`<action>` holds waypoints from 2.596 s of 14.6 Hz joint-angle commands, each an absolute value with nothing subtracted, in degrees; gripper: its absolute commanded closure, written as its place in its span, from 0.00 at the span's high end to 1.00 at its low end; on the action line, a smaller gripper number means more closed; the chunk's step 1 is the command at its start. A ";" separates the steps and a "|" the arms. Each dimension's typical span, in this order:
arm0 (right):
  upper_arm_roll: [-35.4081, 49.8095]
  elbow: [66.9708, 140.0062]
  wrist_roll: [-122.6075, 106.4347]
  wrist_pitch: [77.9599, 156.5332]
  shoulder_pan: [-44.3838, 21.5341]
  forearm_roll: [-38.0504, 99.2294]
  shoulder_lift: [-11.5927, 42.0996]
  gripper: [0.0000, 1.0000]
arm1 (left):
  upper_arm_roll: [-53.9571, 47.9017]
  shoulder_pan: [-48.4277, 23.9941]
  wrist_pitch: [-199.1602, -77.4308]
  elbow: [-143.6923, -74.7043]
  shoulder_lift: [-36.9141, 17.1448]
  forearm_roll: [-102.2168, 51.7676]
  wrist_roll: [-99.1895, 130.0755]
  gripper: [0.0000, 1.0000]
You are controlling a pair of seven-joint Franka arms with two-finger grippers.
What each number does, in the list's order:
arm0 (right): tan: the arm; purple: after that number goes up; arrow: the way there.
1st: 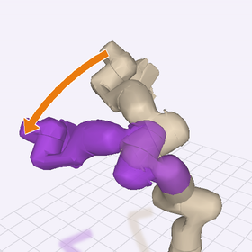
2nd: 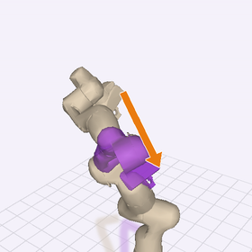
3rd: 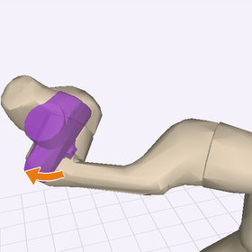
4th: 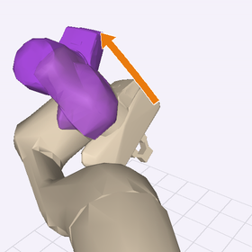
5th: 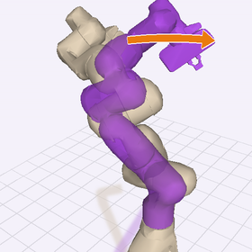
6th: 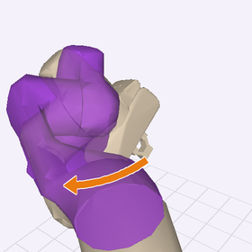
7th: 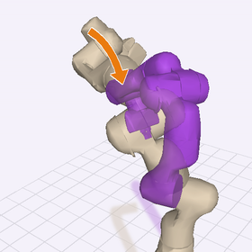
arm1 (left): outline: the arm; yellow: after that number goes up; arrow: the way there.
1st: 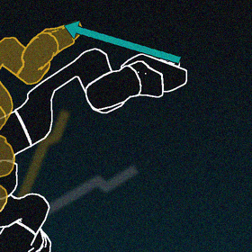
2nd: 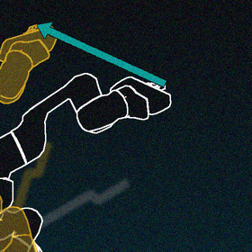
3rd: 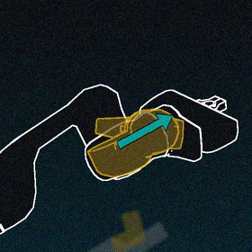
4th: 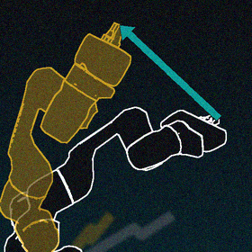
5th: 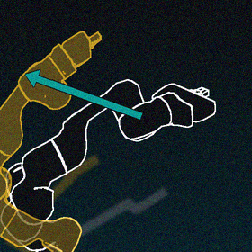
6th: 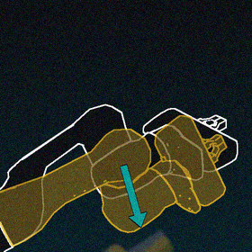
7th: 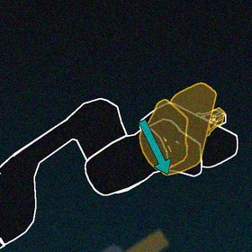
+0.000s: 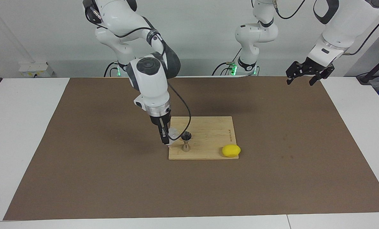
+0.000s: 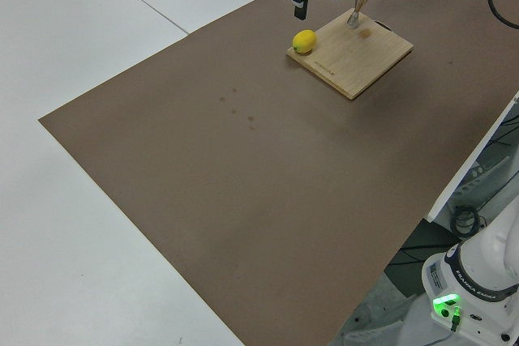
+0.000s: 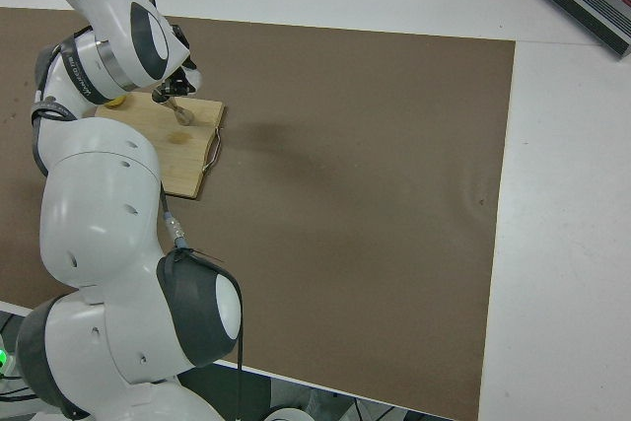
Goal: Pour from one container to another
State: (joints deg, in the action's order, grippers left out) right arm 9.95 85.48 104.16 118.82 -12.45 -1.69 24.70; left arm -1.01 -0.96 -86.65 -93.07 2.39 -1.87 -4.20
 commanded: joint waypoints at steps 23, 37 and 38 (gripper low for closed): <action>10.63 110.74 51.24 119.45 22.14 31.73 23.56 0.00 | -1.14 -0.44 -86.22 -94.57 3.96 -2.55 -4.13 1.00; 10.64 110.57 48.25 113.92 21.47 18.13 12.14 0.99 | -1.14 -0.44 -86.22 -94.57 3.96 -2.55 -4.13 1.00; 10.72 110.48 47.21 113.21 20.40 14.97 11.35 0.99 | -1.14 -0.44 -86.22 -94.57 3.96 -2.55 -4.13 1.00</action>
State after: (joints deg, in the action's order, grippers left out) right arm 10.41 109.18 49.06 113.96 22.89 19.86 13.80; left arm -1.01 -0.96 -86.64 -93.07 2.39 -1.87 -4.20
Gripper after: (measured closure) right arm 0.013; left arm 0.000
